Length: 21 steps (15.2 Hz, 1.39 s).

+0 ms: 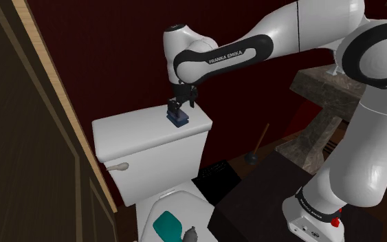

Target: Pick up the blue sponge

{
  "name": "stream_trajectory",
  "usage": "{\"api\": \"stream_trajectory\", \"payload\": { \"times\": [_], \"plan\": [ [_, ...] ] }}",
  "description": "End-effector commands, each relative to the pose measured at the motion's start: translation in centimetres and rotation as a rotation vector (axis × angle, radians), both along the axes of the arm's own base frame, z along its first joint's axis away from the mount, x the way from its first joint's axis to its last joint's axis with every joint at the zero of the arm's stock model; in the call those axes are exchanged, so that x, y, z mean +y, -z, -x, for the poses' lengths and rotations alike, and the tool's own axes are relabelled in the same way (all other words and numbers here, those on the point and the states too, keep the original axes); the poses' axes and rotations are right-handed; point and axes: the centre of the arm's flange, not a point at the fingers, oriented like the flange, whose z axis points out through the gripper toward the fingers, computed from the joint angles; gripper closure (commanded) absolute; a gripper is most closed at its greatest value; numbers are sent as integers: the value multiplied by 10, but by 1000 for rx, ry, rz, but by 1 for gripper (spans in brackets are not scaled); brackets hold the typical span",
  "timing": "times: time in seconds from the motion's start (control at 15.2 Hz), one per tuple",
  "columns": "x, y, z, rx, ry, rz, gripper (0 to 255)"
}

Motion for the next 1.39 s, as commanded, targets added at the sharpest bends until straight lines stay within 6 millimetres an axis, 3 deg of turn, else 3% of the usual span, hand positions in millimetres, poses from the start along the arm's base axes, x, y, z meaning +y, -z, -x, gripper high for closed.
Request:
{"api": "stream_trajectory", "payload": {
  "times": [0.0, 0.33, 0.46, 0.53, 1.12, 1.32],
  "plan": [
    [1, 12, -4, -1, -1, 2, 0],
    [1, 41, -4, -1, -1, 2, 0],
    [1, 41, -4, -1, -1, 2, 0],
    [1, 41, -3, -1, -1, 2, 255],
    [1, 41, -4, -1, -1, 2, 255],
    [1, 25, -4, -1, -1, 2, 255]
  ]
}}
